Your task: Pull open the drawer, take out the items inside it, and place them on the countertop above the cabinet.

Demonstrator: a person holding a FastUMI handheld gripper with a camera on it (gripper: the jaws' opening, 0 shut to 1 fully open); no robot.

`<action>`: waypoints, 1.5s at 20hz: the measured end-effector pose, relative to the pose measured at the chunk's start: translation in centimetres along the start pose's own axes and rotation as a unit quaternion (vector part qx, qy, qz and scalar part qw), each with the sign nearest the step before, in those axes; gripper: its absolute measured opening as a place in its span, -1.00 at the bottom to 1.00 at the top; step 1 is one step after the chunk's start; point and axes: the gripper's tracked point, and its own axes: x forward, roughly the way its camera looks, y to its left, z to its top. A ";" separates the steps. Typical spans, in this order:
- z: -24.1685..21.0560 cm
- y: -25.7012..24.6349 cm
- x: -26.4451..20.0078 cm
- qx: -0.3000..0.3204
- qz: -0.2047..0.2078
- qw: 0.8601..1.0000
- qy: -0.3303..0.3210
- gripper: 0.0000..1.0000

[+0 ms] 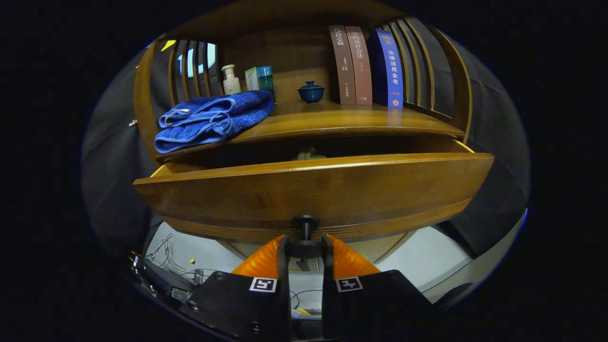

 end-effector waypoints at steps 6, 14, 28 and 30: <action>-3.4 -0.1 -4.5 0.011 0.007 1.000 0.019 -0.39; -7.7 -0.7 -8.6 0.031 0.005 0.997 0.065 -0.39; 2.3 -0.2 -14.9 0.023 0.021 0.998 -0.062 0.99; 5.4 0.6 -14.5 0.026 0.044 0.995 -0.080 0.98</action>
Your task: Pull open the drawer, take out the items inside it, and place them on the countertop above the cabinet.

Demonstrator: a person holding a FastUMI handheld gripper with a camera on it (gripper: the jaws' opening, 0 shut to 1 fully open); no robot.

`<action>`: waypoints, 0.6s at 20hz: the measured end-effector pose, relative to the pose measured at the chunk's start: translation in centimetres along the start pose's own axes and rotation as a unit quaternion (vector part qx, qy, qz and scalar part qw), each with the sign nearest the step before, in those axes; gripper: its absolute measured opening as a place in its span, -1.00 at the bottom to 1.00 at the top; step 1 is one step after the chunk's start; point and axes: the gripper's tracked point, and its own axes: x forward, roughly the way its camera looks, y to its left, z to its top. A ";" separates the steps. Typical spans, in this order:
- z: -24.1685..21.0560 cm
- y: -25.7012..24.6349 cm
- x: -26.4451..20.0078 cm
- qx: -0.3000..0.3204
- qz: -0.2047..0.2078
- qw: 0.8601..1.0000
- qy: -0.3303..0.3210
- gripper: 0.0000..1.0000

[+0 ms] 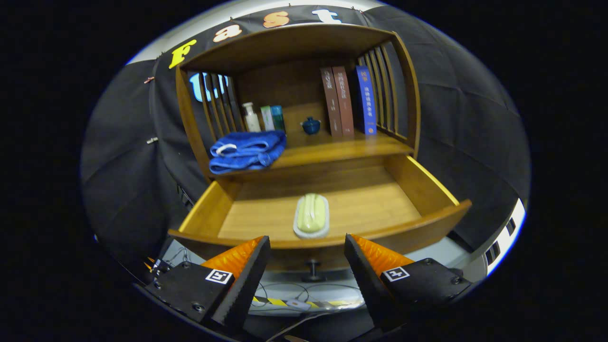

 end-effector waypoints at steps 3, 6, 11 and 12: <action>3.3 0.6 3.4 -0.006 0.015 1.000 0.004 0.97; 5.0 1.1 7.4 -0.039 0.015 0.999 0.023 0.96; 4.0 0.8 13.3 -0.028 0.012 0.994 0.103 0.94; 3.4 0.4 14.4 -0.027 0.004 0.993 0.117 0.93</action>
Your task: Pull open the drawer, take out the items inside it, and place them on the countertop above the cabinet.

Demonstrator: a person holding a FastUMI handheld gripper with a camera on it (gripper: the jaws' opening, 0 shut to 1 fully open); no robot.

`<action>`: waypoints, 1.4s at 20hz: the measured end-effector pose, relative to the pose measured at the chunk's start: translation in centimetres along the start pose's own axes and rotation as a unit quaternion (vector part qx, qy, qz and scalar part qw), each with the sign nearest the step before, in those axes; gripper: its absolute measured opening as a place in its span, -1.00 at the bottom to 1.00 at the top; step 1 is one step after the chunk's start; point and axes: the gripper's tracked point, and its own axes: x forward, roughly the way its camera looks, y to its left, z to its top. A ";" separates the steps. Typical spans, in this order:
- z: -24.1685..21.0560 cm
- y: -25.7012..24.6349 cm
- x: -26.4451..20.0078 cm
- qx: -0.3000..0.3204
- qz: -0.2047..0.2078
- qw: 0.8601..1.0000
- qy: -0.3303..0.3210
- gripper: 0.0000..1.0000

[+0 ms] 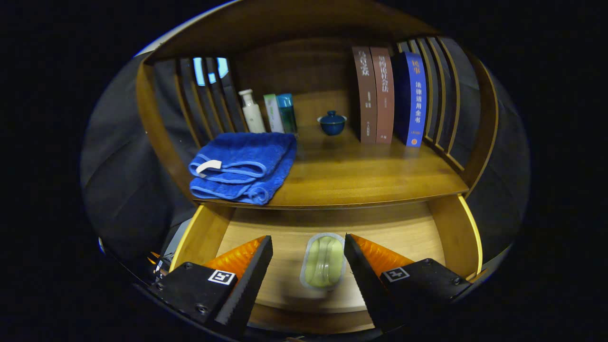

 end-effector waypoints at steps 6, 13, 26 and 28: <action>-3.0 -1.6 4.6 0.023 -0.033 0.995 0.095 0.88; -5.8 -2.1 6.3 0.032 -0.036 0.985 0.168 0.58; -6.2 -2.8 7.2 0.023 -0.020 0.983 0.183 -0.67; -6.1 -2.5 6.6 0.017 -0.019 0.984 0.175 -0.67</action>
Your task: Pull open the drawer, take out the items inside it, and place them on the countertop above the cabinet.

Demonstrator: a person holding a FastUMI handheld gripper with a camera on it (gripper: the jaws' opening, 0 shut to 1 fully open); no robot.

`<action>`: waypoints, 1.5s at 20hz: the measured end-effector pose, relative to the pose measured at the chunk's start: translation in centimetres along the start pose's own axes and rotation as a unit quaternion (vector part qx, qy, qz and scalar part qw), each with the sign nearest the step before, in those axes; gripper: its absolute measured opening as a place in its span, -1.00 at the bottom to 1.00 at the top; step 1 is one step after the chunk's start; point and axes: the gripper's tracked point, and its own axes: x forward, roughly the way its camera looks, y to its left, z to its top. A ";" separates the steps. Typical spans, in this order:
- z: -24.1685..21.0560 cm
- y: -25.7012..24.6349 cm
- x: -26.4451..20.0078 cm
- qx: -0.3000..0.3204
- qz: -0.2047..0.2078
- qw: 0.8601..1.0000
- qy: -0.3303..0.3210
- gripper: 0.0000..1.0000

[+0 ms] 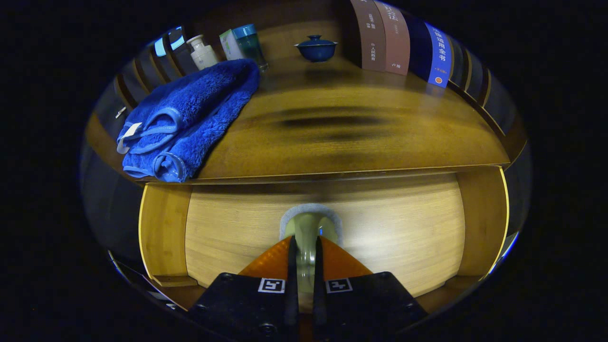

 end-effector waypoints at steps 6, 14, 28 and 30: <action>-0.3 1.6 -5.8 -0.007 0.026 0.998 -0.061 -0.67; 6.8 1.2 -15.1 0.004 0.041 0.975 -0.218 -0.68; 20.6 1.4 -7.8 0.017 0.032 0.978 -0.207 -0.68; 20.9 1.0 -6.1 0.021 0.029 0.980 -0.195 -0.67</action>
